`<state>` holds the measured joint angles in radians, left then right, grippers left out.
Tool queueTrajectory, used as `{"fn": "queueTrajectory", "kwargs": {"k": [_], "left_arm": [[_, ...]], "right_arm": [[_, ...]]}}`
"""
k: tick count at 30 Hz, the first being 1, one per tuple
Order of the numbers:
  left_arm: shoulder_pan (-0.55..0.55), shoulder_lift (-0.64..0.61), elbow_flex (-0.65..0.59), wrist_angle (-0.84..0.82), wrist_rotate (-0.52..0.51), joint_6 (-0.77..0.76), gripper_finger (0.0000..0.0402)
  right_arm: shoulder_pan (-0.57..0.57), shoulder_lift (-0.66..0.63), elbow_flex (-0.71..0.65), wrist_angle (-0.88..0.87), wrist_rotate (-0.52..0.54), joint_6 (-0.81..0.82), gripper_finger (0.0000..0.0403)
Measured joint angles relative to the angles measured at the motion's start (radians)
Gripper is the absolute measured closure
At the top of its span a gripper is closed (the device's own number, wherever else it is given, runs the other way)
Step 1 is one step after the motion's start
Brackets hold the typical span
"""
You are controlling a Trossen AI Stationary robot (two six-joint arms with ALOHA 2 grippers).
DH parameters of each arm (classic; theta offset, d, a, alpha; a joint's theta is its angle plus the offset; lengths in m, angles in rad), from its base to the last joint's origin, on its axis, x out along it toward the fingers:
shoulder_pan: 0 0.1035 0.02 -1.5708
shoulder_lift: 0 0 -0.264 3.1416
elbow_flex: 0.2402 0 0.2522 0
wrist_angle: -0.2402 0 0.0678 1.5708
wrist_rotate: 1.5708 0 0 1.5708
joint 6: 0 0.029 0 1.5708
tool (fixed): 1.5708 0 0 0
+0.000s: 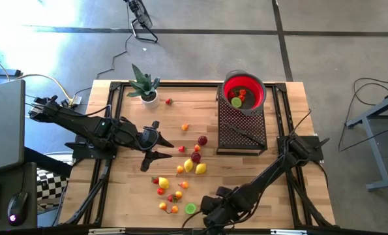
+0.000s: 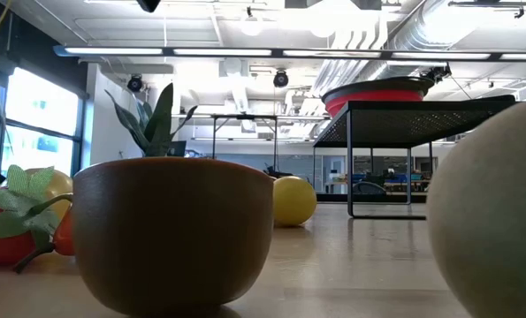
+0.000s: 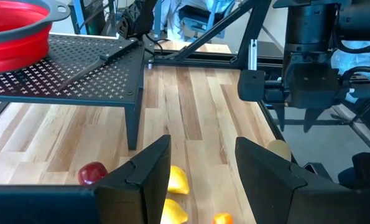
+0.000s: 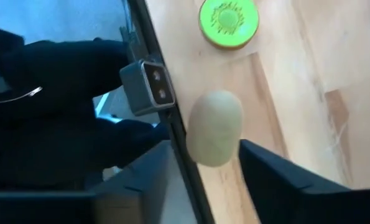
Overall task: Pick & Place Fruit
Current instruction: Put the kiwi into the strainer bowl on the shelf
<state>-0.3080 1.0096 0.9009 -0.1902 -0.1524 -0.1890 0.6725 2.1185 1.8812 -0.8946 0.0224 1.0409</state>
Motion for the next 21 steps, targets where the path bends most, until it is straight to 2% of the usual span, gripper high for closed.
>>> {"fn": "queueTrajectory", "kwargs": {"k": [4,8,13,21], "left_arm": [[0.000,0.000,0.000,0.000,0.000,0.000,0.0227],[0.000,0.000,0.000,0.000,0.001,0.000,0.0227],[0.000,0.000,0.000,-0.001,0.004,0.000,0.0227],[0.000,0.000,-0.001,-0.026,0.004,0.000,0.0227]], "right_arm": [[0.008,0.000,0.000,-0.008,0.055,-0.003,0.0149],[0.008,0.000,0.000,-0.011,0.037,-0.002,0.0107],[0.019,0.039,-0.010,0.005,0.051,-0.020,0.0099],[0.028,0.088,-0.013,0.038,0.050,-0.021,0.0115]]}}
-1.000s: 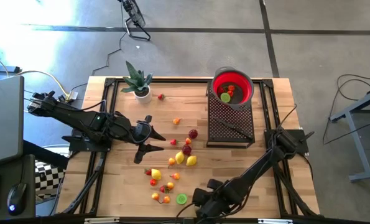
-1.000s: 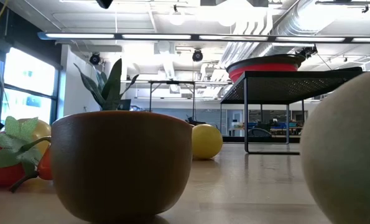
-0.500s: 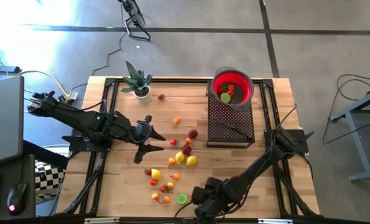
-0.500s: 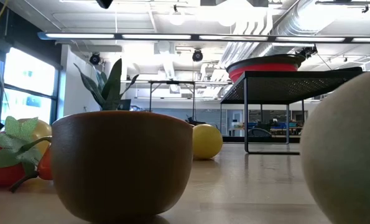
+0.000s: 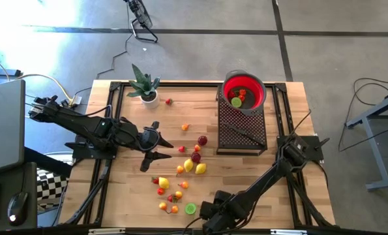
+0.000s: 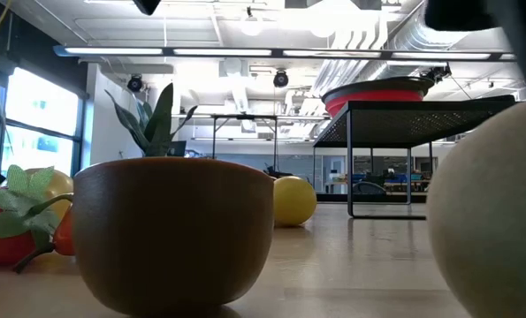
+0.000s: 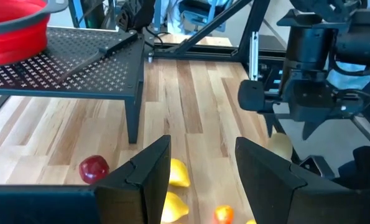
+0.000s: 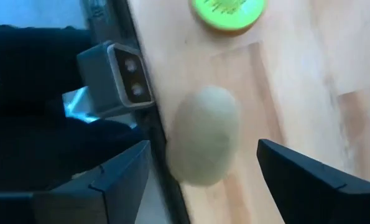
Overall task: Pick & Place Fruit
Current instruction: Put the kiwi into the strainer bowl on the shelf
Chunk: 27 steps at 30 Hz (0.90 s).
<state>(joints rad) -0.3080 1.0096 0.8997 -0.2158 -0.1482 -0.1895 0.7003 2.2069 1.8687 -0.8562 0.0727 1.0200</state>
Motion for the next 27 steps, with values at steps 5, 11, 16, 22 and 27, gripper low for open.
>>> {"fn": "queueTrajectory", "kwargs": {"k": [5,11,16,22,27], "left_arm": [[0.000,0.000,0.000,-0.005,0.000,-0.002,0.0227],[0.000,0.000,0.000,-0.007,0.000,-0.003,0.0227],[0.000,0.000,0.000,-0.021,-0.001,-0.003,0.0227],[0.000,0.000,0.000,-0.021,-0.001,-0.003,0.0227],[0.000,0.000,0.000,-0.022,-0.002,-0.003,0.0227]], "right_arm": [[0.000,0.015,0.000,0.009,0.010,-0.003,0.0114],[0.000,0.039,0.000,0.036,0.007,-0.004,0.0105],[0.000,0.062,0.000,0.042,0.008,-0.018,0.0104],[-0.001,0.098,0.000,0.050,-0.012,-0.028,0.0104],[-0.002,0.112,0.000,0.049,-0.046,-0.028,0.0104]]}}
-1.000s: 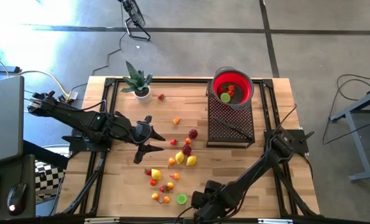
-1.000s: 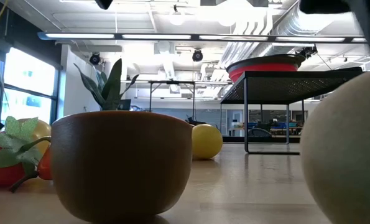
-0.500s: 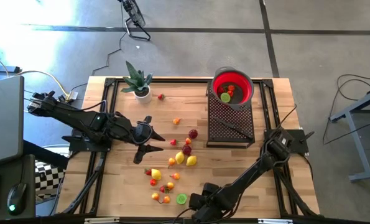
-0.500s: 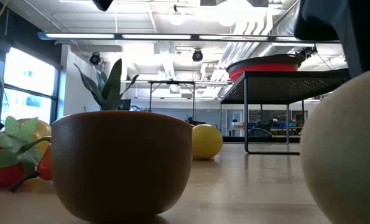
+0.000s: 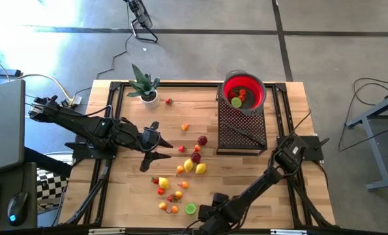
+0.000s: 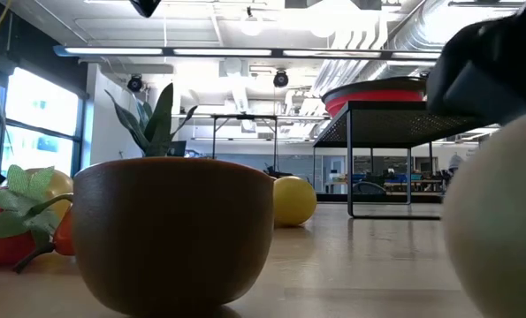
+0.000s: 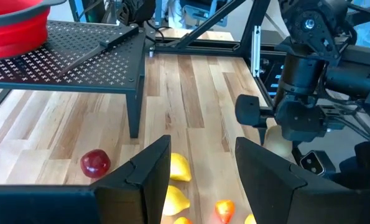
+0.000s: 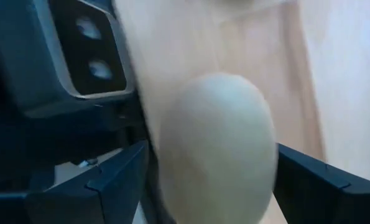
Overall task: Pick & Place Fruit
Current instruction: Put the kiwi into the strainer bowl on the shelf
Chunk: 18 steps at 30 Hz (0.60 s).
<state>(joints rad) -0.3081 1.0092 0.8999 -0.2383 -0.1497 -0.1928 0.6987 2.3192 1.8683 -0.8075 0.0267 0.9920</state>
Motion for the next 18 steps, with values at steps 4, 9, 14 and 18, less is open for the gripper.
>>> {"fn": "queueTrajectory", "kwargs": {"k": [4,9,14,18], "left_arm": [[0.000,0.000,0.000,0.000,0.000,0.000,0.0227],[0.000,0.000,0.000,0.000,0.000,0.000,0.0227],[0.000,0.000,0.000,0.000,0.000,0.000,0.0227],[0.000,0.000,0.000,0.000,0.000,0.000,0.0227]], "right_arm": [[0.000,0.004,0.000,0.002,-0.003,0.001,0.0105],[0.000,0.004,0.000,0.002,-0.002,0.002,0.0134],[0.000,0.004,0.000,0.005,-0.002,0.002,0.0167],[0.000,0.004,0.000,0.005,-0.002,0.002,0.0169]]}}
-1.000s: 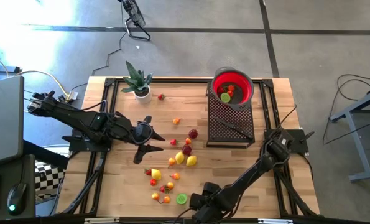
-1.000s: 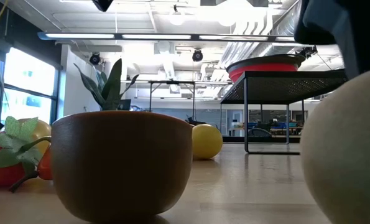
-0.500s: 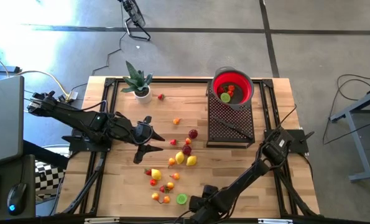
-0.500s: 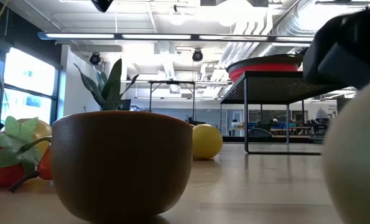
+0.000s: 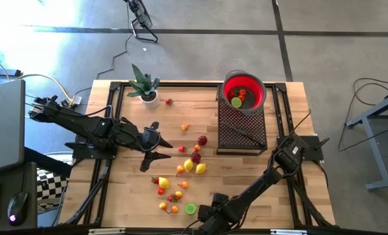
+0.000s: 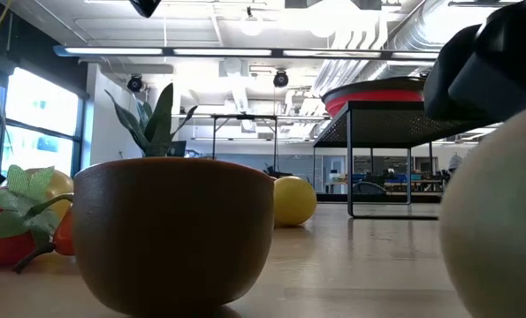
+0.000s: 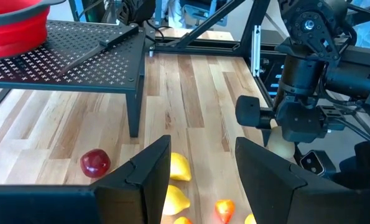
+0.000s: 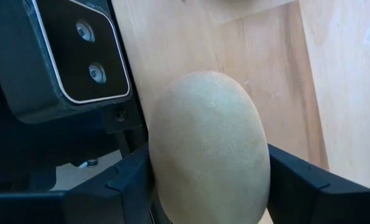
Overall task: Pick & Place Fruit
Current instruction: Put the kiwi into the strainer bowl on the shelf
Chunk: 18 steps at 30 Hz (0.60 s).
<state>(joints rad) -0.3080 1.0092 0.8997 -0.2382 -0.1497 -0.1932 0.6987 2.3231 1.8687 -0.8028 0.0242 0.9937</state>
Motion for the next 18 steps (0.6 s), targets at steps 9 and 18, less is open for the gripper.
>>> {"fn": "queueTrajectory", "kwargs": {"k": [9,18], "left_arm": [[0.000,0.000,0.000,0.000,0.000,0.000,0.0227],[0.000,0.000,0.000,0.000,0.000,0.000,0.0227]], "right_arm": [[0.000,-0.002,0.000,0.000,-0.031,-0.003,0.0173],[-0.012,-0.076,0.000,-0.040,-0.019,-0.026,0.0177]]}}
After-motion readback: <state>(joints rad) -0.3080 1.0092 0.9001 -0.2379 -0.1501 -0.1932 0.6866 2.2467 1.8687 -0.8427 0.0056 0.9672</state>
